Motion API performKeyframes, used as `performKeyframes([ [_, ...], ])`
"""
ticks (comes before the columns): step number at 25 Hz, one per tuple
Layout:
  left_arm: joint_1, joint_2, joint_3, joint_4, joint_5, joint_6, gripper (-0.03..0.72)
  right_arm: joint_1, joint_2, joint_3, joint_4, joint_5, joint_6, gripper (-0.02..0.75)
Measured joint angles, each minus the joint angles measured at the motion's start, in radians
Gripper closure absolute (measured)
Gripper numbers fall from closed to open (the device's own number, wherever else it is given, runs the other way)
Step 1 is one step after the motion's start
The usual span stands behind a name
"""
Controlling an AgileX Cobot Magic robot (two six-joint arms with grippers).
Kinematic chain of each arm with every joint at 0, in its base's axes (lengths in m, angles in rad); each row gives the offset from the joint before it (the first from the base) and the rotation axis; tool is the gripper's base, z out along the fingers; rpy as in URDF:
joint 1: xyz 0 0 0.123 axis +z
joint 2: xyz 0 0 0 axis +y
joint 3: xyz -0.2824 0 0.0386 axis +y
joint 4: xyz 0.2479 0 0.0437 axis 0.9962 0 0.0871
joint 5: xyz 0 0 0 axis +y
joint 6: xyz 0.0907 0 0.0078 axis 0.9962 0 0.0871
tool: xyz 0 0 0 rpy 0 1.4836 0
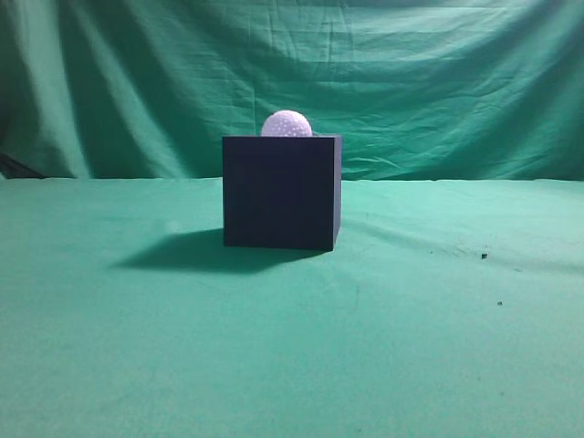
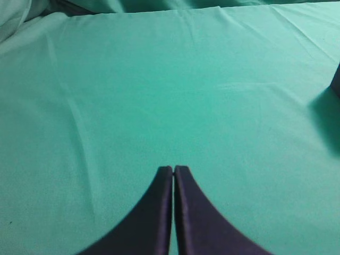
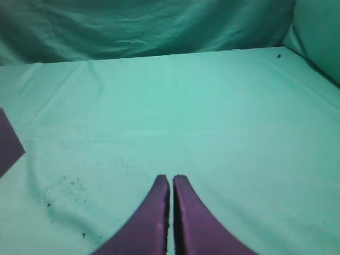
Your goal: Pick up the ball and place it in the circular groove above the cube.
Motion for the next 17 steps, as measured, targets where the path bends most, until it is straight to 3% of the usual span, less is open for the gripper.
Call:
performKeyframes([
  [17, 0.000, 0.000, 0.000, 0.000, 0.000, 0.000, 0.688, -0.012, 0.000, 0.002, 0.004, 0.080, -0.025, 0.738],
])
